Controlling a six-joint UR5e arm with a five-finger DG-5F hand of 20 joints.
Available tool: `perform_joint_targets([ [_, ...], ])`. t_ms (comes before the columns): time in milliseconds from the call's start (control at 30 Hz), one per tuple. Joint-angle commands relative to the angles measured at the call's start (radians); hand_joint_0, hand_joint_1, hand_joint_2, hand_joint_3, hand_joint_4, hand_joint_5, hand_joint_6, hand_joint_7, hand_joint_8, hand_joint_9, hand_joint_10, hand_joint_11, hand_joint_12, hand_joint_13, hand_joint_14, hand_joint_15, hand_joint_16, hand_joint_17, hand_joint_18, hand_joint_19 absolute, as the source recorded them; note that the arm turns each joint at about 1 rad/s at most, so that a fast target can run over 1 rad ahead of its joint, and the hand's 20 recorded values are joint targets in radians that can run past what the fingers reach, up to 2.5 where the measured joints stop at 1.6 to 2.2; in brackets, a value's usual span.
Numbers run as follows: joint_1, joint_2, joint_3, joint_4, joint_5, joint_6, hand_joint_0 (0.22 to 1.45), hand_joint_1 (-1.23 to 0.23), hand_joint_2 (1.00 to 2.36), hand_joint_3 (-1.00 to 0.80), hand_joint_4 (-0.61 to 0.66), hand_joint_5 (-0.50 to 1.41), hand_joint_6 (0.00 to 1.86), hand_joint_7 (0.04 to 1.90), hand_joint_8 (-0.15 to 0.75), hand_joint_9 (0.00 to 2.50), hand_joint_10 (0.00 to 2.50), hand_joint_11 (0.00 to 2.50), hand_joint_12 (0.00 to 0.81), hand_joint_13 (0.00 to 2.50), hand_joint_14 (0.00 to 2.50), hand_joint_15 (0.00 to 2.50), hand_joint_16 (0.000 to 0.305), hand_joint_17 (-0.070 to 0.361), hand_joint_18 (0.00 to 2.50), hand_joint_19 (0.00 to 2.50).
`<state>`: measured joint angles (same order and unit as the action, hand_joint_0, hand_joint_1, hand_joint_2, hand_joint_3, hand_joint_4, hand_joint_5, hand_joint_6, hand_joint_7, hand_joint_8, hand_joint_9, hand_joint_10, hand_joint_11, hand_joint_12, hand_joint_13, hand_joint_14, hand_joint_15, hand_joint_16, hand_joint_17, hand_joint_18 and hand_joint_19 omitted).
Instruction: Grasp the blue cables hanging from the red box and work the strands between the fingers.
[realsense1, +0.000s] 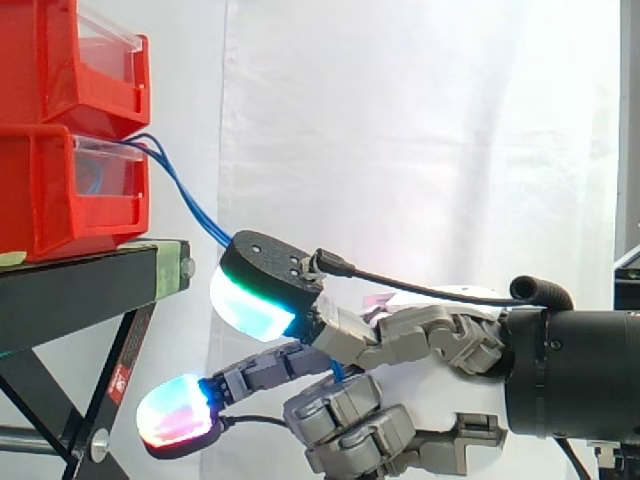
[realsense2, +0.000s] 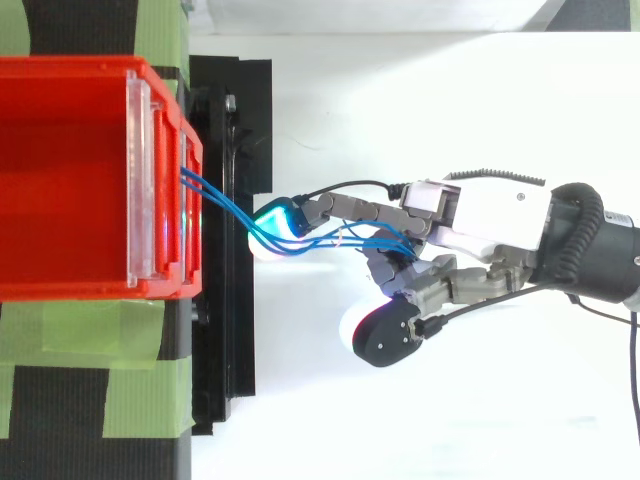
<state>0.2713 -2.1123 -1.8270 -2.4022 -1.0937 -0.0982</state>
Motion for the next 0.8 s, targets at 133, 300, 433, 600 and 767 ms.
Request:
perform_joint_targets([
  [133,0.0,0.0,0.0,0.0,0.0,0.0,0.76,-0.54,1.0,-1.0,0.32,-0.1,0.01,0.76,0.418,0.66,2.5,2.41,0.509,1.01,2.5,1.59,0.057,0.128,1.27,0.84],
  [300,0.0,0.0,0.0,0.0,0.0,0.0,0.76,-0.54,1.0,-1.0,0.32,-0.1,0.01,0.76,0.413,0.66,2.5,2.41,0.508,1.01,2.5,1.58,0.056,0.127,1.27,0.83],
  [433,0.0,0.0,0.0,0.0,0.0,0.0,0.76,-0.54,1.0,-1.0,0.32,-0.1,0.01,0.75,0.412,0.65,2.5,2.41,0.508,1.01,2.5,1.58,0.057,0.129,1.27,0.84],
  [600,-0.001,0.0,0.0,0.0,0.0,0.0,0.76,-0.54,1.0,-1.0,0.32,-0.09,0.01,0.76,0.414,0.66,2.5,2.43,0.508,1.01,2.5,1.58,0.057,0.127,1.27,0.83],
  [767,-0.001,0.0,0.0,0.0,0.0,0.0,0.76,-0.54,1.0,-1.0,0.32,-0.1,0.01,0.76,0.412,0.65,2.5,2.41,0.507,1.01,2.5,1.58,0.057,0.128,1.27,0.82],
])
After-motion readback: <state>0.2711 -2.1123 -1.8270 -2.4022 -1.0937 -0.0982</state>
